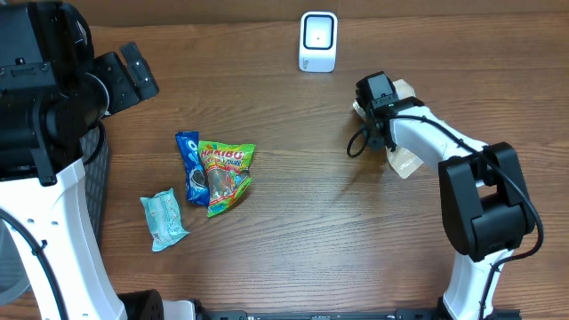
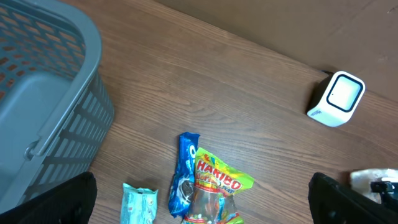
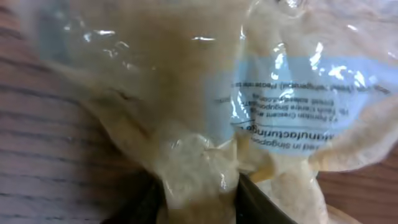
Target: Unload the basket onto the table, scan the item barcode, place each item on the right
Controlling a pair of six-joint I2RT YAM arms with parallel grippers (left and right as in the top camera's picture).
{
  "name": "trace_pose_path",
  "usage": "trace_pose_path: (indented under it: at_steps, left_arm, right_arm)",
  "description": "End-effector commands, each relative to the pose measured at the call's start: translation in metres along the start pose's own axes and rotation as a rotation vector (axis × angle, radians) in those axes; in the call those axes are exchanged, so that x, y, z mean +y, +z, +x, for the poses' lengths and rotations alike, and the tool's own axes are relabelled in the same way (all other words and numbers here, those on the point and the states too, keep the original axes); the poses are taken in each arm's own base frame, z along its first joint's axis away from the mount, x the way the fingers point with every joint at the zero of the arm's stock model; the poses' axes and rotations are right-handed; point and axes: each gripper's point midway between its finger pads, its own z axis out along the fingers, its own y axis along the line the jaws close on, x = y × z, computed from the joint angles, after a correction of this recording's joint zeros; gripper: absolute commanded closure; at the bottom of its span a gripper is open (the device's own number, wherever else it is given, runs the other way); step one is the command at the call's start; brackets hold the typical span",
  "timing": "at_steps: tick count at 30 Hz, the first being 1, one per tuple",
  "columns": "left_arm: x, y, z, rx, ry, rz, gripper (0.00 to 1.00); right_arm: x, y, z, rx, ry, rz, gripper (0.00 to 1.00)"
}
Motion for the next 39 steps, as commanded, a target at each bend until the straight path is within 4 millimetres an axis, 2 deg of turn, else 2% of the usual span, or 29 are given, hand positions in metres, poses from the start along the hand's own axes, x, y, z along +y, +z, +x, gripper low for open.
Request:
trace_pose_path:
  at_steps: [1,7,13,18,21,24,27,28,32,35,37,38,39]
  left_arm:
    - [0.003,-0.004,-0.002,-0.016,-0.017,-0.01,0.0]
    - [0.003,-0.004,-0.002,-0.016,-0.017,-0.01,0.0]
    - [0.003,-0.004,-0.002,-0.016,-0.017,-0.01,0.0]
    - [0.003,-0.004,-0.002,-0.016,-0.017,-0.01,0.0]
    - [0.003,-0.004,-0.002,-0.016,-0.017,-0.01,0.0]
    - [0.003,-0.004,-0.002,-0.016,-0.017,-0.01,0.0]
    - [0.003,-0.004,-0.002,-0.016,-0.018,-0.01,0.0]
    - [0.003,-0.004,-0.002,-0.016,-0.018,-0.01,0.0]
    - [0.003,-0.004,-0.002,-0.016,-0.017,-0.01,0.0]
    - [0.003,-0.004,-0.002,-0.016,-0.017,-0.01,0.0]
    - [0.003,-0.004,-0.002,-0.016,-0.017,-0.01,0.0]
    - [0.003,-0.004,-0.002,-0.016,-0.017,-0.01,0.0]
    - [0.003,-0.004,-0.002,-0.016,-0.017,-0.01,0.0]
  right_arm:
    - [0.053,0.037,0.065,0.212,0.041,-0.191,0.8]
    - [0.062,0.035,0.063,0.205,0.05,-0.246,0.9]
    - [0.063,0.035,0.061,0.198,0.052,-0.25,0.96]
    - [0.063,0.036,0.059,0.188,0.055,-0.25,0.96]
    - [0.075,0.03,0.065,0.219,0.054,-0.321,0.96]
    - [0.097,0.011,0.07,0.274,0.066,-0.477,0.96]
    - [0.114,-0.014,0.069,0.322,0.085,-0.624,0.96]
    - [0.123,-0.033,0.065,0.349,0.102,-0.718,0.96]
    - [0.133,-0.073,0.049,0.382,0.135,-0.87,0.96]
    - [0.147,-0.127,0.025,0.344,0.13,-1.117,0.96]
    - [0.156,-0.189,0.0,0.198,0.08,-1.433,0.96]
    - [0.155,-0.212,-0.009,0.137,0.079,-1.546,0.96]
    - [0.154,-0.226,-0.016,0.097,0.087,-1.622,0.96]
